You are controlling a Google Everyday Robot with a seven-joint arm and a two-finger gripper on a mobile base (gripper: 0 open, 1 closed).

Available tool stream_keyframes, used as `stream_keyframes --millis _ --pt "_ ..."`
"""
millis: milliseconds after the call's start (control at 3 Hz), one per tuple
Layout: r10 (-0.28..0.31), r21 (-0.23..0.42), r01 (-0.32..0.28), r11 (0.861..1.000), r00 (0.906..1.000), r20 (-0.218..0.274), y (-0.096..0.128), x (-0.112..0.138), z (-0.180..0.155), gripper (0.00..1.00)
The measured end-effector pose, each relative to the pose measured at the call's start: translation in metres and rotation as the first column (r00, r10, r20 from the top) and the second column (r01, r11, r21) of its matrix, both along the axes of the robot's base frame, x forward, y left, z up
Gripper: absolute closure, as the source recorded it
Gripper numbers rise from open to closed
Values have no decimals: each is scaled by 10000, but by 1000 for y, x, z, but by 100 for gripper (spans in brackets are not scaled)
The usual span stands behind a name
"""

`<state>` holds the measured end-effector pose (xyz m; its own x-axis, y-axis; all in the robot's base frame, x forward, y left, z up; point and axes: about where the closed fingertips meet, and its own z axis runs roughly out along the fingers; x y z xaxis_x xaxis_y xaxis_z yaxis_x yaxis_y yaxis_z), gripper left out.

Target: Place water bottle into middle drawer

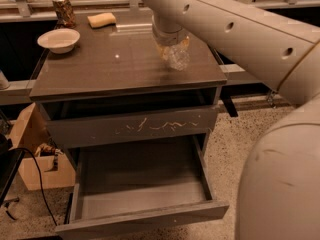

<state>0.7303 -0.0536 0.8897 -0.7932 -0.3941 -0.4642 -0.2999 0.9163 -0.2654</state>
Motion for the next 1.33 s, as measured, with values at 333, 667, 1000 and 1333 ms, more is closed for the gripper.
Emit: stream_keyframes --millis 333,667,1000,1333 --pt "1206 -211 -1203 9925 9926 145 -18 -20 18 100" --pt "2184 -125 -2187 9757 9757 -183 -49 -42 26 100" --pt "2805 -423 -2816 9586 9594 -291 -49 -43 24 100" --pt "2810 -424 -2821 9585 9593 -292 -49 -44 24 100"
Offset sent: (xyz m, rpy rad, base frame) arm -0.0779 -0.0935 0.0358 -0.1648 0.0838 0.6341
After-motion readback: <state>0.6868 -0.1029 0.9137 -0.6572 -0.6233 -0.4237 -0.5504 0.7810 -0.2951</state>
